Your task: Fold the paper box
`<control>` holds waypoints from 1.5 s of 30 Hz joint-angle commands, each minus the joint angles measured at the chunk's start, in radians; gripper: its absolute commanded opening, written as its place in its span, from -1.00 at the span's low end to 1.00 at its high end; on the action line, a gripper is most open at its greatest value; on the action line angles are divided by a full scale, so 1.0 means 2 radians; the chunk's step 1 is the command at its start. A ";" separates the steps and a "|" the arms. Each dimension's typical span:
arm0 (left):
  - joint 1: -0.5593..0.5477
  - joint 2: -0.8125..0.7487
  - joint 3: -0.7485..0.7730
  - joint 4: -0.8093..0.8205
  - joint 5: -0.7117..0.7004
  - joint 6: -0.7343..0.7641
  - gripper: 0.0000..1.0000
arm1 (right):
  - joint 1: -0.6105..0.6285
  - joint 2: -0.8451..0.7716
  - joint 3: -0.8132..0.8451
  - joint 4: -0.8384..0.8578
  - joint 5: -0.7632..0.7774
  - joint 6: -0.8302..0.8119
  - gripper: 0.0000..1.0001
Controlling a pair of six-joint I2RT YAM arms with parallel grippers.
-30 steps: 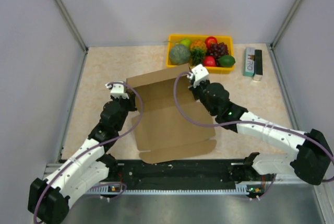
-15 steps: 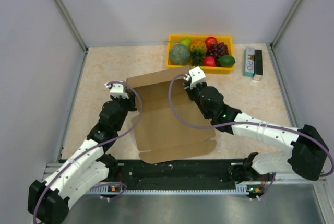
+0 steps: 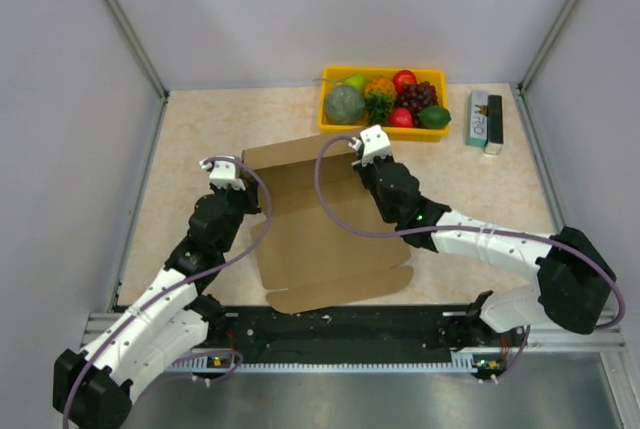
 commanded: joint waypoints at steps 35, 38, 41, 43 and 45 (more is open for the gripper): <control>-0.007 0.013 0.028 -0.002 -0.002 -0.022 -1.00 | 0.008 0.037 0.005 0.018 0.104 0.056 -1.00; -0.007 0.031 0.028 0.008 -0.014 -0.019 -1.00 | 0.006 0.033 -0.001 0.005 0.077 0.076 -0.31; -0.007 0.051 0.022 0.024 -0.040 -0.009 -1.00 | 0.001 0.022 -0.018 0.008 0.052 0.082 -0.01; -0.007 0.063 0.019 0.042 -0.055 -0.009 -0.86 | -0.012 0.015 -0.026 -0.008 0.021 0.113 0.01; -0.007 0.079 0.021 0.047 -0.066 -0.010 -0.73 | -0.031 0.003 -0.043 0.001 -0.012 0.121 0.08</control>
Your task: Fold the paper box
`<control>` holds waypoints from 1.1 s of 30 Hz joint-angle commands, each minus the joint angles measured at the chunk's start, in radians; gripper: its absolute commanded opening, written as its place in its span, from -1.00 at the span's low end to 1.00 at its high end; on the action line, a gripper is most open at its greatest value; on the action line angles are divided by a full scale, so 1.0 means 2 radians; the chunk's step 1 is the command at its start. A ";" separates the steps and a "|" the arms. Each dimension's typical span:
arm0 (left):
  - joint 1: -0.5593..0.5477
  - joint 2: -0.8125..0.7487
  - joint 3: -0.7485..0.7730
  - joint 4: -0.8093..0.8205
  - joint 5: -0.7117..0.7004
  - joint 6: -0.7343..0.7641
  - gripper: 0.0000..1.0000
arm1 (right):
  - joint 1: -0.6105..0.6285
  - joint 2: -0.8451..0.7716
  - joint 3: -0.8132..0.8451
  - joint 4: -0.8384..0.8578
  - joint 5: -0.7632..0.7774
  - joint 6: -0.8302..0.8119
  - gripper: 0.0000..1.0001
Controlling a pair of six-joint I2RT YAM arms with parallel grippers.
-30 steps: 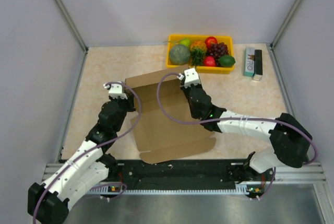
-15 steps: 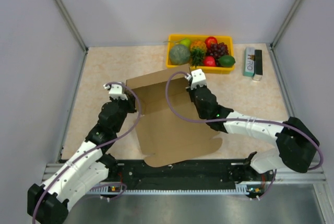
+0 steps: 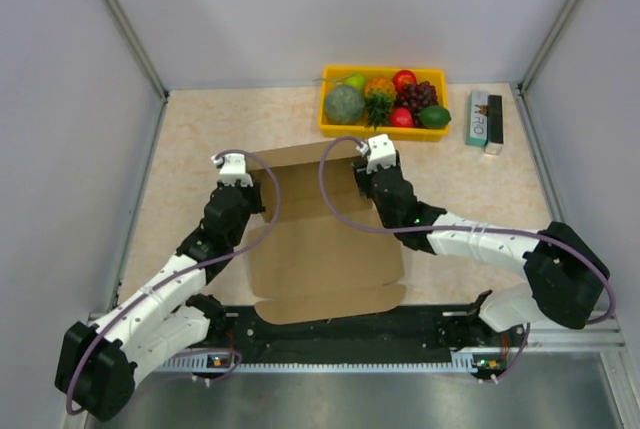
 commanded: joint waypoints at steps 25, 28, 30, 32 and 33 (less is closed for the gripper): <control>-0.003 -0.260 0.046 -0.238 0.101 -0.107 0.72 | -0.049 -0.288 -0.067 -0.232 -0.159 0.149 0.60; -0.003 -0.211 0.098 -0.285 0.077 -0.147 0.83 | -0.089 -0.258 -0.018 -0.286 -0.252 0.224 0.73; -0.003 -0.166 0.139 -0.299 0.060 -0.157 0.89 | -0.126 -0.237 0.011 -0.318 -0.313 0.257 0.73; -0.001 -0.128 0.159 -0.292 0.057 -0.151 0.94 | -0.149 -0.224 0.038 -0.342 -0.343 0.294 0.73; 0.000 -0.116 0.175 -0.286 0.059 -0.141 0.96 | -0.171 -0.213 0.047 -0.349 -0.383 0.310 0.73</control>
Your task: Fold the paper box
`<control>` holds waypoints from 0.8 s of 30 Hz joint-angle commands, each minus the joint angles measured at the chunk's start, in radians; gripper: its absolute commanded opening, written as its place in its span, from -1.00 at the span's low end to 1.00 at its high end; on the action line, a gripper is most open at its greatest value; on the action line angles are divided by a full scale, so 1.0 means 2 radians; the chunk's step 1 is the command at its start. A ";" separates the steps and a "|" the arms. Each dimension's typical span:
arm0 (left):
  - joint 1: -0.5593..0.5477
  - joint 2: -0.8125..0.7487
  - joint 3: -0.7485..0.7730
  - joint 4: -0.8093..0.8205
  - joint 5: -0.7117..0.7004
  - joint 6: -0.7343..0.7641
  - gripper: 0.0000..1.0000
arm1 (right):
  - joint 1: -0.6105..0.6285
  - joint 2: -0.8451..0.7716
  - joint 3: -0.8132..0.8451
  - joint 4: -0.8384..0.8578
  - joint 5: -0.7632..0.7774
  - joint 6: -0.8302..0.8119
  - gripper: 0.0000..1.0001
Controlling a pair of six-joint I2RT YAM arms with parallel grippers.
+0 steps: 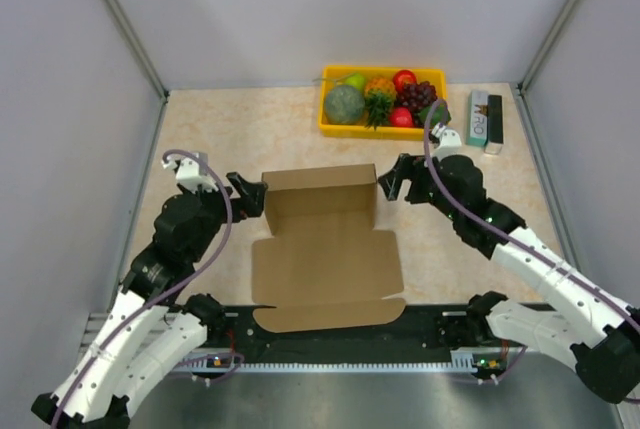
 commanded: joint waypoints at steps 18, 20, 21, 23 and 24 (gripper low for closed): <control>0.074 0.013 0.042 -0.045 0.068 0.006 0.80 | 0.108 0.087 0.184 -0.207 0.100 -0.200 0.98; 0.074 -0.015 0.047 -0.063 0.061 0.000 0.80 | 0.157 0.110 0.200 -0.207 0.157 -0.238 0.98; 0.074 -0.023 0.048 -0.067 0.052 -0.002 0.80 | 0.175 0.121 0.207 -0.207 0.178 -0.275 0.98; 0.074 -0.044 0.054 -0.078 0.044 0.000 0.80 | 0.216 0.148 0.236 -0.204 0.226 -0.313 0.98; 0.074 -0.053 0.058 -0.083 0.036 0.002 0.80 | 0.226 0.171 0.245 -0.198 0.235 -0.352 0.98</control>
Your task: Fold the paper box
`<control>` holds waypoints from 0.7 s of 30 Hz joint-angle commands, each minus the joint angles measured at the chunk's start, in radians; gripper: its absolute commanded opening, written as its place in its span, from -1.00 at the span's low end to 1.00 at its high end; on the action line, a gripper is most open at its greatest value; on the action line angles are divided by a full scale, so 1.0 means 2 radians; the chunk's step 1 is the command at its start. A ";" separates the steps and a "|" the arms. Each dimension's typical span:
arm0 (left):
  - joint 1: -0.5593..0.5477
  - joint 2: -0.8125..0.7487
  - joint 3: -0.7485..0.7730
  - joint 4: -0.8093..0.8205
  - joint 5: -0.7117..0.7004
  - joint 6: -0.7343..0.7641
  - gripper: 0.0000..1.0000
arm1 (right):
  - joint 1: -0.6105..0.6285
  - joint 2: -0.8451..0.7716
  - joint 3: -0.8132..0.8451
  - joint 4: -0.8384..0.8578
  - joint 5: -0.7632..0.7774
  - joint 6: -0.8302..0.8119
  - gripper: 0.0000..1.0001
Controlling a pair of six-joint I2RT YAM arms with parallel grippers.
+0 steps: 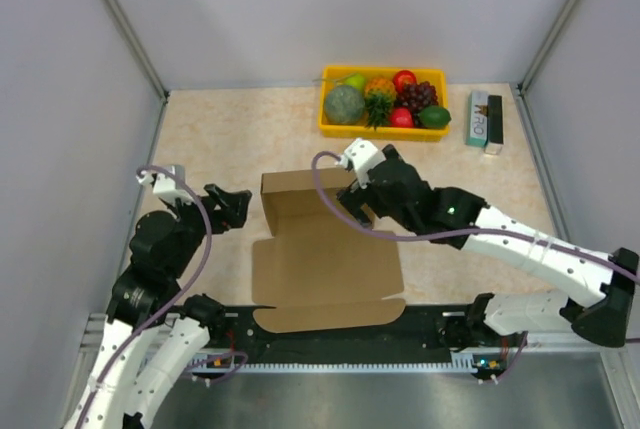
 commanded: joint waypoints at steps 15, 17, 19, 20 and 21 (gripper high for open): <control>0.003 -0.111 0.096 -0.125 -0.103 0.012 0.79 | 0.125 0.202 0.030 0.227 0.222 -0.377 0.71; 0.003 -0.119 0.113 -0.135 -0.106 0.013 0.79 | 0.125 0.233 0.019 0.285 0.247 -0.431 0.68; 0.003 -0.127 0.126 -0.147 -0.105 0.013 0.78 | 0.122 0.250 0.000 0.384 0.279 -0.480 0.66; 0.002 -0.131 0.128 -0.149 -0.104 0.014 0.78 | 0.122 0.262 0.001 0.392 0.281 -0.503 0.65; 0.002 -0.136 0.130 -0.151 -0.104 0.015 0.78 | 0.121 0.266 0.011 0.391 0.281 -0.501 0.59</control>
